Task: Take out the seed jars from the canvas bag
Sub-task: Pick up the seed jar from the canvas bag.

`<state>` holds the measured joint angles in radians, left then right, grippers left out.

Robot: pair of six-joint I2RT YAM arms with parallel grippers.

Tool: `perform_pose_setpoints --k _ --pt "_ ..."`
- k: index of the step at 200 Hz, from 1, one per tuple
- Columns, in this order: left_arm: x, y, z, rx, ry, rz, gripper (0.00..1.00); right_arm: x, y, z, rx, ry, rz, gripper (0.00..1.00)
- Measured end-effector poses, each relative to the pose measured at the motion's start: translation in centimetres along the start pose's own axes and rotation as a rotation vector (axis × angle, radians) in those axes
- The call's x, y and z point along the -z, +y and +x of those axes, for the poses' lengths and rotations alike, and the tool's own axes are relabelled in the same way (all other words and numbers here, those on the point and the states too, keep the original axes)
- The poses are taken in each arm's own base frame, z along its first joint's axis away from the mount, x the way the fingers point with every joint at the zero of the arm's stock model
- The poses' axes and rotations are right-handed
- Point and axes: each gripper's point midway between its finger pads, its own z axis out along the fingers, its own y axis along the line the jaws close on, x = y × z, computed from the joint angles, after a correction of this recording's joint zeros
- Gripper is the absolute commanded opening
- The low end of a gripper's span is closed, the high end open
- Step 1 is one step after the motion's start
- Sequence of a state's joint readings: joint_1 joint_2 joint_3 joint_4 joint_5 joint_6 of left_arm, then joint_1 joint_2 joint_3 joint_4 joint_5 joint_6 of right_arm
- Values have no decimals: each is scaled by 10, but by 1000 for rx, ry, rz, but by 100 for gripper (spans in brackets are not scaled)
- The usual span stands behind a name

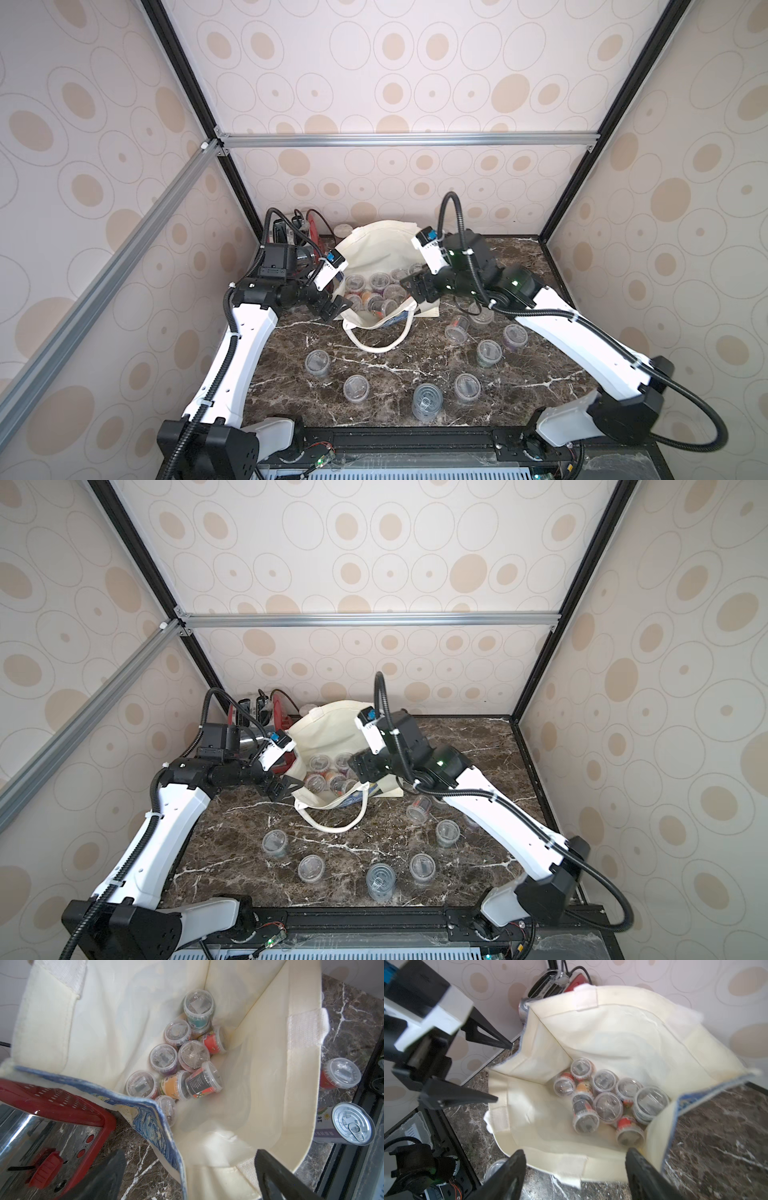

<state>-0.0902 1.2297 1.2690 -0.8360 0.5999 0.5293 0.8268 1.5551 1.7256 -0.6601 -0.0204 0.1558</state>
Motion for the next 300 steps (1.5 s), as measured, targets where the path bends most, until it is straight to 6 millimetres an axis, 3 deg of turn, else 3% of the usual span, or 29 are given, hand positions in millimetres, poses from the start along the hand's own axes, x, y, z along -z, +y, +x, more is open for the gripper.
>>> perform_pose_setpoints --k 15,28,46,61,86,125,144,180,211,243,300 --pt "-6 2 6 10 6 -5 98 -28 10 -7 -9 33 -7 79" --pt "-13 3 16 22 27 -12 97 -54 12 1 -33 90 12 79" --pt "-20 1 30 38 58 -8 96 -89 2 28 -78 209 81 79" --pt "-24 -2 40 46 72 1 94 -106 -9 60 -104 321 143 79" --pt "-27 -9 51 58 87 16 93 -105 -23 103 -144 467 224 80" --pt "-33 -26 65 67 104 92 91 -97 -31 129 -197 546 306 81" --pt "-33 -36 66 63 96 145 90 -99 -25 142 -215 568 317 82" --pt "-33 -54 69 48 84 231 87 -118 -2 143 -280 536 267 86" --pt "-33 -58 70 30 83 247 87 -144 1 143 -311 499 256 86" --pt "-34 -60 71 22 87 252 86 -162 -12 152 -304 495 303 89" --pt "-37 -66 75 7 97 271 86 -175 -36 177 -268 552 306 91"
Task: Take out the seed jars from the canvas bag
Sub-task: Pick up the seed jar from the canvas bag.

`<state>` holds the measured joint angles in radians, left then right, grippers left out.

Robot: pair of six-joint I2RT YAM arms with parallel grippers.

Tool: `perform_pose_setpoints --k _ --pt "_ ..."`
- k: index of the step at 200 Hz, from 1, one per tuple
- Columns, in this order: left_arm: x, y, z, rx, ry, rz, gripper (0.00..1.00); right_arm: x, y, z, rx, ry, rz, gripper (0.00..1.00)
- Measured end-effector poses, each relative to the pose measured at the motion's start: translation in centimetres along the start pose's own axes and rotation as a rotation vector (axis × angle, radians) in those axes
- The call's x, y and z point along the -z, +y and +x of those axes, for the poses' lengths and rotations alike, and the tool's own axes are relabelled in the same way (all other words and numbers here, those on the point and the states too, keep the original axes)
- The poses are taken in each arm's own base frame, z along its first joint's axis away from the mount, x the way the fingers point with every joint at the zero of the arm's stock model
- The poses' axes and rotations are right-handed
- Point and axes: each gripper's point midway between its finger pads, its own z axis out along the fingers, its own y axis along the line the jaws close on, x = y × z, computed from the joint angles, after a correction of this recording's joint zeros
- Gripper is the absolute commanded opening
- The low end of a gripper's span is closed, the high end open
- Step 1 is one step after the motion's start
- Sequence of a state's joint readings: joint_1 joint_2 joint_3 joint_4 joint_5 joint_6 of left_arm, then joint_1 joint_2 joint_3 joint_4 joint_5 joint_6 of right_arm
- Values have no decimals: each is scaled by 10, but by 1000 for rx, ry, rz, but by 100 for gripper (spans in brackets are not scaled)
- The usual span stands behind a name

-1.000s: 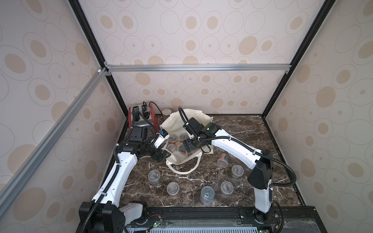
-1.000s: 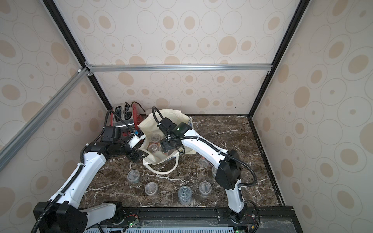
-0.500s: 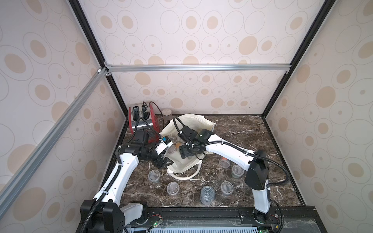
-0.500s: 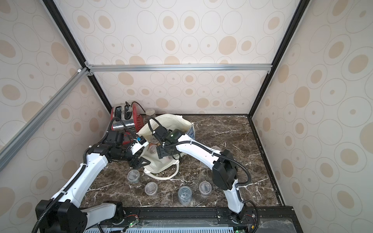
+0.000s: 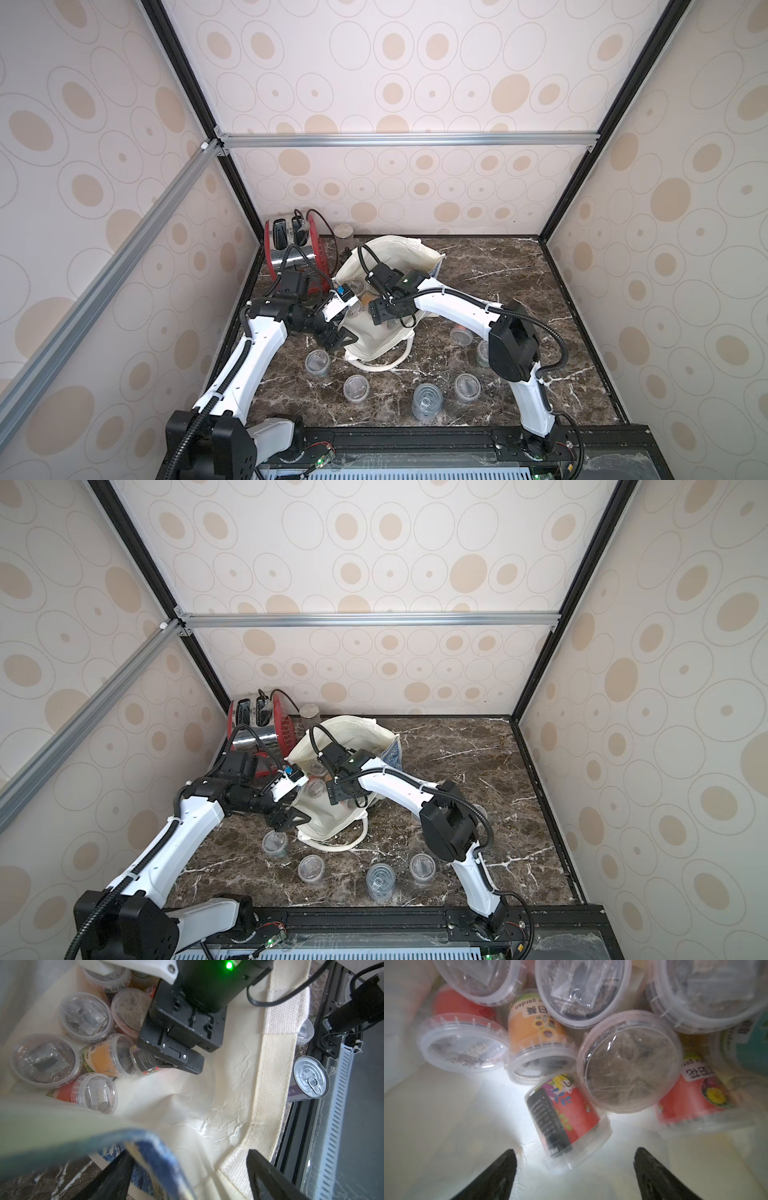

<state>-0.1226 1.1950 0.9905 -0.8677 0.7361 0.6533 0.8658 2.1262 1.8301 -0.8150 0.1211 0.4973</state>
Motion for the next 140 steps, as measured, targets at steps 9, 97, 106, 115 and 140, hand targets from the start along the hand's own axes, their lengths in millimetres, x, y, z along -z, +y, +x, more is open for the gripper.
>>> perform_pose_setpoints --k 9,97,106,115,140 --pt "-1 0 1 -3 1 2 86 -5 0 6 27 22 -18 91" --pt "-1 -1 1 -15 1 3 86 -26 35 18 271 83 -234 88" --pt "-1 -1 1 -19 0 4 86 -30 36 19 281 83 -241 88" --pt "-1 -1 1 -21 0 5 86 -32 38 19 291 84 -250 89" --pt "-1 -2 1 -22 3 9 86 -36 43 15 320 54 -280 91"
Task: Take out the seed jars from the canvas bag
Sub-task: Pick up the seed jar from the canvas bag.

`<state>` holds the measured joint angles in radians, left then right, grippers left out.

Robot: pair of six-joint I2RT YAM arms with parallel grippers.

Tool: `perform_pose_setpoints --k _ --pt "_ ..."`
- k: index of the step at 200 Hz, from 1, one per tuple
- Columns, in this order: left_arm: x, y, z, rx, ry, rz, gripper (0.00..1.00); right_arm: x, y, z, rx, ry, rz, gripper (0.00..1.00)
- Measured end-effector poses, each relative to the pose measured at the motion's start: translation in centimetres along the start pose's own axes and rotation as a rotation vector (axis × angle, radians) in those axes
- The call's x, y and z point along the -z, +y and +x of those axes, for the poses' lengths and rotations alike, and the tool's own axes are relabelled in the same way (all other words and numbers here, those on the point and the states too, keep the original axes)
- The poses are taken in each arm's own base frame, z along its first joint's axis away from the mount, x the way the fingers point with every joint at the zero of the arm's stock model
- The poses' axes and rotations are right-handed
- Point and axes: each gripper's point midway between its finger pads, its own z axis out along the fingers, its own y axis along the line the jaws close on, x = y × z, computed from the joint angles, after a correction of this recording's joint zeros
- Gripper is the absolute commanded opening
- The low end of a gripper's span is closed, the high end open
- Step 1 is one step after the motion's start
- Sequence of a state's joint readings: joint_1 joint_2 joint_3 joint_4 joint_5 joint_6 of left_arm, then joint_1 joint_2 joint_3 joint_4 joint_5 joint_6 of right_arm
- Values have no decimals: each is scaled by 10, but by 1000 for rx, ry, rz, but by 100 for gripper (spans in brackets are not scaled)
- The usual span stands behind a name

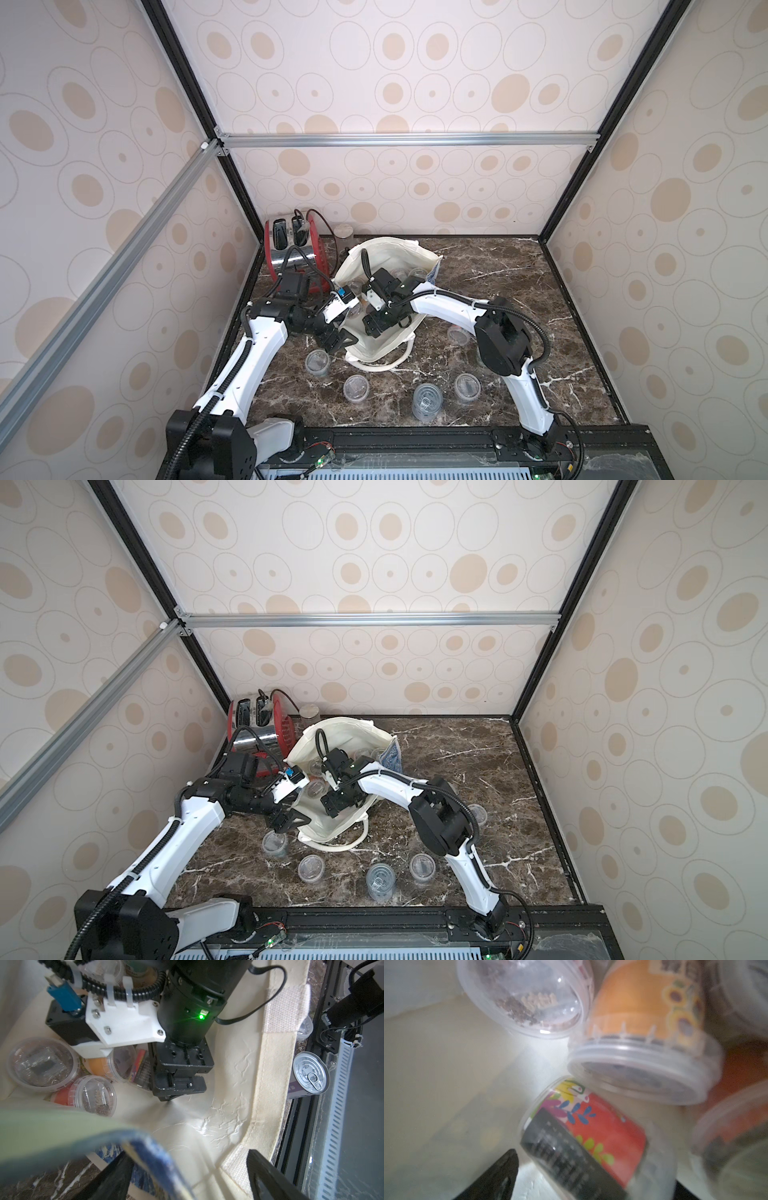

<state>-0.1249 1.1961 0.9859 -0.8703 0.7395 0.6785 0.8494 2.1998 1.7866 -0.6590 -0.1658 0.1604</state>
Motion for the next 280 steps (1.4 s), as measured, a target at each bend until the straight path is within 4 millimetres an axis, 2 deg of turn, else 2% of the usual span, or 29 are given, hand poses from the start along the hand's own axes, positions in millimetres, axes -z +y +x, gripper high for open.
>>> perform_pose_setpoints --k 39,76,117,138,158,195,234,255,280 --pt "0 -2 0 -10 -2 11 86 -4 1 -6 51 -34 -22 94" --pt "0 -3 -1 -17 -6 15 86 -10 -3 -13 15 -47 -9 93" --pt "0 -4 0 -16 -1 20 86 -14 -13 -14 -106 -53 56 78" --pt "0 -5 2 -13 4 23 87 -15 -17 -11 -153 -54 73 75" --pt "0 -7 3 -6 10 29 91 -8 -18 -7 -188 -64 83 71" --pt "6 -8 0 -7 22 24 97 23 -18 -6 -231 -106 94 68" --pt "23 -8 -16 -20 6 -12 98 80 -5 -21 -248 -215 56 68" --pt "40 -4 -38 -10 -21 -50 98 121 4 -32 -252 -299 25 68" --pt "72 0 -79 -54 -103 -118 98 170 13 -40 -245 -393 -5 68"
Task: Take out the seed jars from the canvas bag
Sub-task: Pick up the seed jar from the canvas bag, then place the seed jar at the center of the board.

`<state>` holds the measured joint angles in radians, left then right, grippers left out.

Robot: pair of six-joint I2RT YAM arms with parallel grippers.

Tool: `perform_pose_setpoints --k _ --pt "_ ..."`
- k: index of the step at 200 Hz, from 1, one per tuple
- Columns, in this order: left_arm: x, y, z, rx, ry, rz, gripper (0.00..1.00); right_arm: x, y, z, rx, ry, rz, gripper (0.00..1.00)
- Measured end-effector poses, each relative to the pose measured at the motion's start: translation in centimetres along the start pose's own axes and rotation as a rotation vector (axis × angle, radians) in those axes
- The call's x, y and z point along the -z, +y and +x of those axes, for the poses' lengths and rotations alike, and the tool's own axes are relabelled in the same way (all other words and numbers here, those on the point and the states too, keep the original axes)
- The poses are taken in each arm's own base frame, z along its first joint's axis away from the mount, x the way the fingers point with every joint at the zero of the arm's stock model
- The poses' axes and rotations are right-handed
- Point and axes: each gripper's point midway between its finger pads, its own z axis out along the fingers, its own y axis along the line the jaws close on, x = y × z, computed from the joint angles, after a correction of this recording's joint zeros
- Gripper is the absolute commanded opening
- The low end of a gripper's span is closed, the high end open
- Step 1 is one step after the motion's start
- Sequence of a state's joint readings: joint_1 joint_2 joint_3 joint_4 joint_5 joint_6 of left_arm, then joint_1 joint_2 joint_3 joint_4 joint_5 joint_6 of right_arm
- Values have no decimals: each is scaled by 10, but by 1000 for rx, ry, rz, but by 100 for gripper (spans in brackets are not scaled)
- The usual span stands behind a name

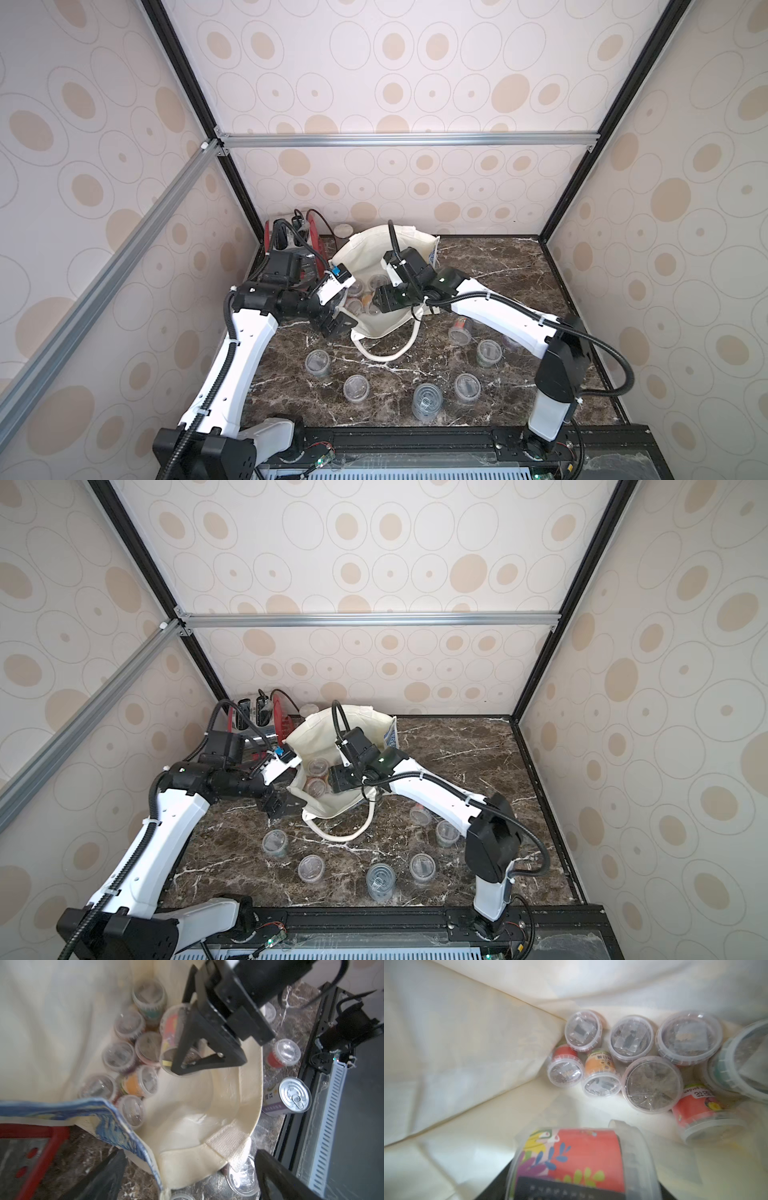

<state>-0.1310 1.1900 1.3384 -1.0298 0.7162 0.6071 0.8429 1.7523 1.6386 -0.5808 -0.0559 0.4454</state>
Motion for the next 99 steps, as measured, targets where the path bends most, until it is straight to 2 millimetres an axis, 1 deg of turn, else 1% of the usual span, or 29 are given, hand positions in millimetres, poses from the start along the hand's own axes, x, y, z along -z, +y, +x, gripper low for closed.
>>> perform_pose_setpoints --k 11,24,33,48,60,69,78,90,99 --pt "12 3 -17 -14 -36 -30 98 19 3 -9 -2 -38 -12 68" --pt "21 5 -29 -20 -63 -52 98 43 5 -18 -10 -84 -27 68" --pt "23 6 -32 -19 -69 -60 98 59 3 -23 -19 -111 -32 68" --pt "23 11 -29 -5 -54 -83 98 88 -12 -33 -51 -161 -19 68" --pt "21 20 -24 13 -33 -116 98 112 -32 -41 -86 -205 11 67" --pt "20 27 -21 26 -19 -140 98 129 -51 -45 -115 -240 48 67" --pt "18 36 -16 47 -5 -165 98 146 -76 -47 -153 -272 96 67" --pt "18 47 -12 76 3 -192 98 165 -108 -42 -206 -299 164 67" --pt "19 56 -11 101 0 -211 98 177 -134 -35 -250 -310 224 67"
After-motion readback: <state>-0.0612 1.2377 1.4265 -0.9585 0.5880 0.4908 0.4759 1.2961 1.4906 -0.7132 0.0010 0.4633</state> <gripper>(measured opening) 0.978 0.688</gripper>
